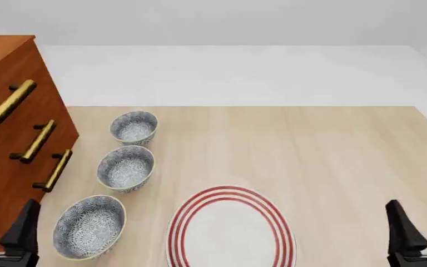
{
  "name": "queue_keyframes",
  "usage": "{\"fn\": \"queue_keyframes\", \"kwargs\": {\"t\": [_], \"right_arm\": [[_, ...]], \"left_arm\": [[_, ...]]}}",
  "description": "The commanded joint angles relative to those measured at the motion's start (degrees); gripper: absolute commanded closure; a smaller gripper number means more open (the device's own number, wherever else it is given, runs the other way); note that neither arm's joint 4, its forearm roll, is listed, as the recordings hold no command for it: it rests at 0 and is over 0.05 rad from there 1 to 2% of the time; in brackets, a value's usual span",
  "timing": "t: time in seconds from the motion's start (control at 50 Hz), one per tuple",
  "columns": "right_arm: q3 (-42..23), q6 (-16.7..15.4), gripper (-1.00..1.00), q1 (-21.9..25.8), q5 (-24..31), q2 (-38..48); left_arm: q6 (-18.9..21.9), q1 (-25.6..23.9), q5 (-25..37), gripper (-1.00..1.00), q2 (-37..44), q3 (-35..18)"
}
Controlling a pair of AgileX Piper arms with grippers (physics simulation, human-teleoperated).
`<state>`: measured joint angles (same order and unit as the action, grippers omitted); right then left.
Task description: Open the top drawer of the cabinet.
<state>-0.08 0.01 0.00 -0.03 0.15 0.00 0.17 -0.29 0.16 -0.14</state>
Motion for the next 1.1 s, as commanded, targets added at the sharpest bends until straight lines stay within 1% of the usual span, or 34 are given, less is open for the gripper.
{"fn": "queue_keyframes", "kwargs": {"t": [0.02, 0.06, 0.1, 0.14, 0.2, 0.3, 0.32, 0.36, 0.4, 0.44, 0.58, 0.62, 0.64, 0.68, 0.74, 0.76, 0.78, 0.8, 0.9, 0.92, 0.94, 0.96, 1.02, 1.04, 1.06, 1.08, 1.1], "right_arm": [[-0.16, 0.01, -1.0, 0.01, -0.07, 0.31], [-0.16, 0.04, -1.0, 0.01, -0.07, 0.31], [-0.16, 0.02, -1.0, 0.01, -0.07, 0.3], [-0.16, 0.02, -1.0, 0.01, -0.07, 0.3], [-0.16, 0.04, -1.0, 0.0, -0.07, 0.29], [-0.16, 0.03, -1.0, 0.02, -0.07, 0.3], [-0.16, 0.02, -1.0, 0.01, -0.07, 0.3], [-0.16, 0.04, -1.0, 0.01, -0.07, 0.31], [-0.16, 0.01, -1.0, 0.01, -0.07, 0.3], [-0.16, 0.03, -1.0, 0.01, -0.07, 0.31], [-0.16, 0.02, -1.0, 0.01, -0.07, 0.32], [-0.16, 0.02, -1.0, 0.01, -0.07, 0.3], [-0.16, 0.03, -1.0, 0.0, -0.07, 0.3], [-0.16, 0.03, -1.0, 0.01, -0.07, 0.3], [-0.17, 0.0, -1.0, 0.01, -0.07, 0.3], [-0.16, 0.03, -1.0, 0.01, -0.07, 0.29], [-0.16, 0.03, -1.0, 0.0, -0.07, 0.31], [-0.16, 0.02, -1.0, 0.01, -0.07, 0.31], [-0.16, 0.03, -1.0, 0.01, -0.07, 0.3], [-0.16, 0.02, -1.0, 0.01, -0.07, 0.3], [-0.16, 0.03, -1.0, -0.01, -0.07, 0.29], [-0.16, 0.02, -1.0, 0.02, -0.07, 0.3], [-0.16, 0.03, -1.0, 0.01, -0.07, 0.3], [-0.16, 0.04, -1.0, 0.01, -0.07, 0.31], [-0.16, 0.01, -1.0, 0.01, -0.07, 0.3], [-0.16, 0.02, -1.0, 0.0, -0.07, 0.3], [-0.16, 0.02, -1.0, 0.0, -0.07, 0.3]], "left_arm": [[-0.13, 0.79, -0.58, -1.0, 0.17, -0.35], [0.26, 0.56, -0.68, -1.0, 0.05, -0.32], [2.1, 0.29, -1.25, -1.0, -0.12, -0.67], [1.29, 0.4, -0.24, -1.0, -0.12, -1.19], [1.84, 0.53, -0.22, -1.0, 0.01, -1.67], [3.2, 1.21, 0.77, -1.0, -0.09, -4.04], [4.79, 1.56, 0.29, -1.0, -0.11, -4.2], [6.71, 1.13, 0.52, -1.0, -0.13, -5.07], [6.75, 2.03, 1.26, -1.0, -0.13, -6.4], [8.46, 2.36, 0.83, -1.0, -0.13, -7.15], [11.94, 2.97, 0.96, -1.0, -0.14, -9.21], [11.87, 3.0, 1.44, -1.0, -0.14, -9.57], [12.74, 3.16, 1.18, -1.0, -0.14, -9.88], [15.76, 2.74, 0.64, -1.0, -0.15, -9.76], [18.03, 2.35, -0.25, -1.0, -0.15, -10.08], [17.52, 2.55, 0.58, -1.0, -0.15, -10.7], [18.27, 2.35, 0.48, -1.0, -0.15, -10.77], [17.83, 2.38, 1.11, -1.0, -0.15, -11.33], [19.77, 2.83, 0.85, -1.0, -0.15, -11.71], [21.05, 2.49, 0.32, -1.0, -0.15, -11.73], [21.35, 2.45, 0.42, -1.0, -0.15, -11.79], [23.56, 2.23, -0.59, -1.0, -0.15, -11.63], [22.73, 2.51, 0.4, -1.0, -0.15, -12.32], [24.44, 3.61, 0.43, -1.0, -0.14, -11.61], [26.45, 2.67, -0.54, -1.0, -0.14, -10.85], [27.33, 2.58, -1.63, -1.0, -0.15, -10.64], [27.33, 2.57, -1.64, -1.0, -0.15, -10.63]]}}
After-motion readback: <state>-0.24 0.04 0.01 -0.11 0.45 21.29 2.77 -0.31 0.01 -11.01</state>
